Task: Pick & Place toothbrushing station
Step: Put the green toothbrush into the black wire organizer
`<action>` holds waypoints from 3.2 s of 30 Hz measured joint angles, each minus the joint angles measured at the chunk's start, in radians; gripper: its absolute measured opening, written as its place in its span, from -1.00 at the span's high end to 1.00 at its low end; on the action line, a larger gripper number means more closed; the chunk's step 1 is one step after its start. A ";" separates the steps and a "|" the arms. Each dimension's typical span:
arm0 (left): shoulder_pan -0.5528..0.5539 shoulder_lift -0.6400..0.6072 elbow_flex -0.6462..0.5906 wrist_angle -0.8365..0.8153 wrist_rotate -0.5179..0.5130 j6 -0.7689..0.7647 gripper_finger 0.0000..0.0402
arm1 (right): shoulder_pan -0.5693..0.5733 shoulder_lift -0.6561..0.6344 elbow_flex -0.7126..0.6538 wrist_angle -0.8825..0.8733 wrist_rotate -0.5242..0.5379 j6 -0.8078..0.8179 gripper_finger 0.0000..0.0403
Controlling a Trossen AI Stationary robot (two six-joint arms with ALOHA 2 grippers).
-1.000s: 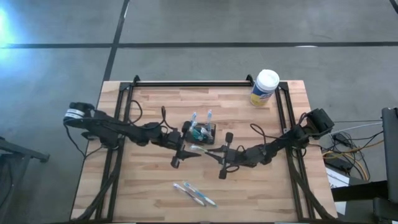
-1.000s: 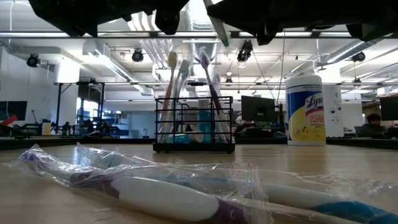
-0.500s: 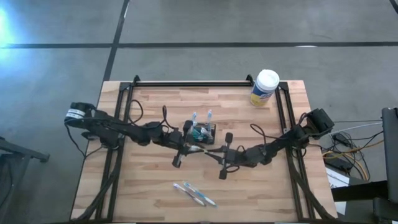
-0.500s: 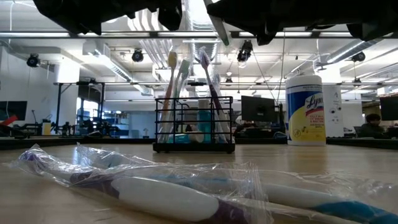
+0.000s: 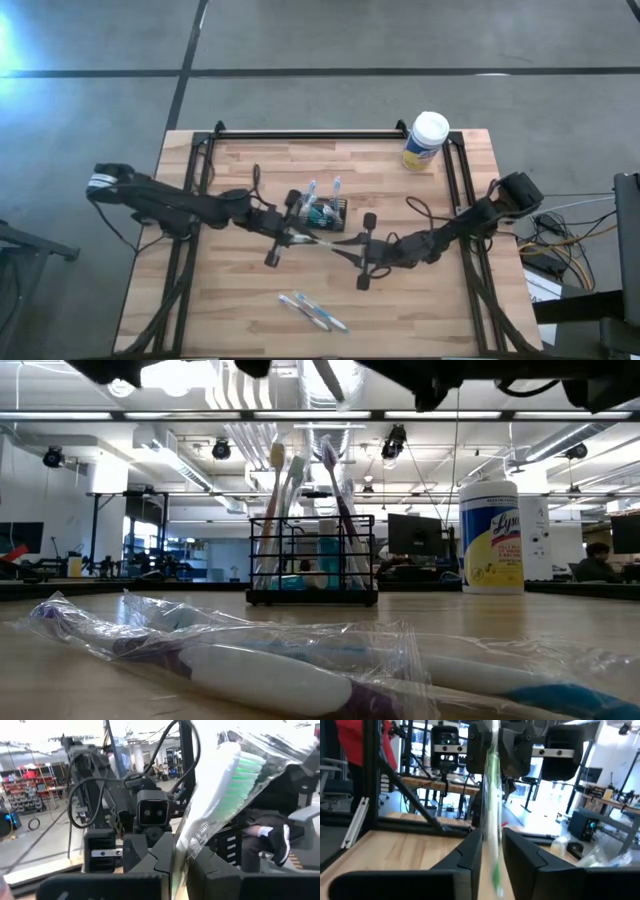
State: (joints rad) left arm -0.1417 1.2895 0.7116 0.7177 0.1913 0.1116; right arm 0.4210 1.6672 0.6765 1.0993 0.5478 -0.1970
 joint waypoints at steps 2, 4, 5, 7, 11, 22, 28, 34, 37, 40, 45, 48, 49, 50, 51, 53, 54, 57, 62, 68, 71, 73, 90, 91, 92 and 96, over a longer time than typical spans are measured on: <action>0.003 -0.067 0.000 -0.080 -0.008 0.021 0.89 | 0.002 -0.041 -0.013 -0.021 0.001 -0.015 0.58; 0.004 -0.130 0.000 -0.169 -0.037 0.043 0.89 | 0.003 -0.093 -0.027 -0.061 0.004 -0.017 0.53; 0.004 -0.166 -0.001 -0.216 -0.052 0.052 0.89 | 0.004 -0.124 -0.034 -0.083 0.004 -0.016 0.52; 0.004 -0.232 -0.007 -0.294 -0.066 0.063 0.89 | 0.005 -0.195 -0.050 -0.159 0.004 0.012 0.51; 0.004 -0.354 -0.030 -0.421 -0.089 0.064 0.89 | 0.004 -0.391 -0.062 -0.451 -0.011 0.139 0.56; 0.005 -0.597 -0.237 -0.446 -0.105 0.013 0.89 | 0.005 -0.904 -0.260 -0.570 -0.200 0.179 0.85; 0.005 -0.673 -0.285 -0.476 -0.107 -0.027 0.89 | 0.005 -1.085 -0.437 -0.526 -0.191 0.205 0.95; 0.005 -0.682 -0.288 -0.542 -0.176 -0.011 0.89 | 0.004 -1.178 -0.610 -0.395 -0.189 0.240 0.96; 0.010 -0.652 -0.285 -0.543 -0.254 0.025 0.89 | 0.004 -1.189 -0.668 -0.324 -0.187 0.244 0.96; 0.034 -0.597 -0.263 -0.544 -0.278 0.070 0.89 | 0.004 -1.185 -0.668 -0.342 -0.182 0.246 0.96; 0.128 -0.488 -0.205 -0.525 -0.212 0.102 0.89 | 0.004 -1.167 -0.668 -0.334 -0.182 0.242 0.96; 0.201 -0.425 -0.172 -0.515 -0.066 0.074 0.89 | 0.004 -1.162 -0.668 -0.337 -0.182 0.243 0.96; 0.222 -0.404 -0.163 -0.512 -0.032 0.058 0.89 | 0.004 -1.158 -0.668 -0.337 -0.182 0.242 0.96; 0.241 -0.385 -0.156 -0.514 -0.010 0.048 0.89 | 0.004 -1.153 -0.668 -0.340 -0.182 0.242 0.96; 0.253 -0.365 -0.151 -0.514 -0.002 0.040 0.89 | 0.004 -1.148 -0.668 -0.341 -0.182 0.243 0.96; 0.270 -0.328 -0.147 -0.504 0.002 0.039 0.89 | 0.004 -1.135 -0.668 -0.340 -0.183 0.246 0.96; 0.276 -0.310 -0.144 -0.495 0.007 0.039 0.89 | 0.004 -1.129 -0.668 -0.340 -0.183 0.246 0.96; 0.286 -0.256 -0.135 -0.462 0.032 0.038 0.89 | 0.004 -1.102 -0.667 -0.340 -0.183 0.247 0.96; 0.296 -0.172 -0.114 -0.446 0.034 0.038 0.89 | 0.004 -1.062 -0.667 -0.336 -0.185 0.255 0.96; 0.325 -0.087 -0.097 -0.445 0.025 0.017 0.89 | 0.004 -1.030 -0.667 -0.332 -0.185 0.295 0.96; 0.342 -0.044 -0.096 -0.445 0.020 0.012 0.89 | 0.004 -1.024 -0.667 -0.329 -0.185 0.302 0.96; 0.350 -0.015 -0.096 -0.442 0.020 0.011 0.89 | 0.004 -1.025 -0.667 -0.326 -0.185 0.303 0.96; 0.357 0.065 -0.097 -0.405 0.031 0.025 0.87 | 0.004 -1.025 -0.667 -0.306 -0.185 0.310 0.96; 0.357 0.065 -0.099 -0.404 0.031 0.022 0.87 | 0.004 -1.025 -0.667 -0.306 -0.185 0.310 0.96; 0.357 0.065 -0.100 -0.404 0.031 0.021 0.85 | 0.004 -1.025 -0.667 -0.306 -0.185 0.310 0.96; 0.357 0.051 -0.107 -0.413 0.032 0.022 0.72 | 0.004 -1.025 -0.667 -0.305 -0.185 0.310 0.96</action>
State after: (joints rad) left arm 0.2153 1.3410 0.6046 0.3049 0.2231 0.1339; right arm 0.4248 0.6418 0.0093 0.7948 0.3630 0.1131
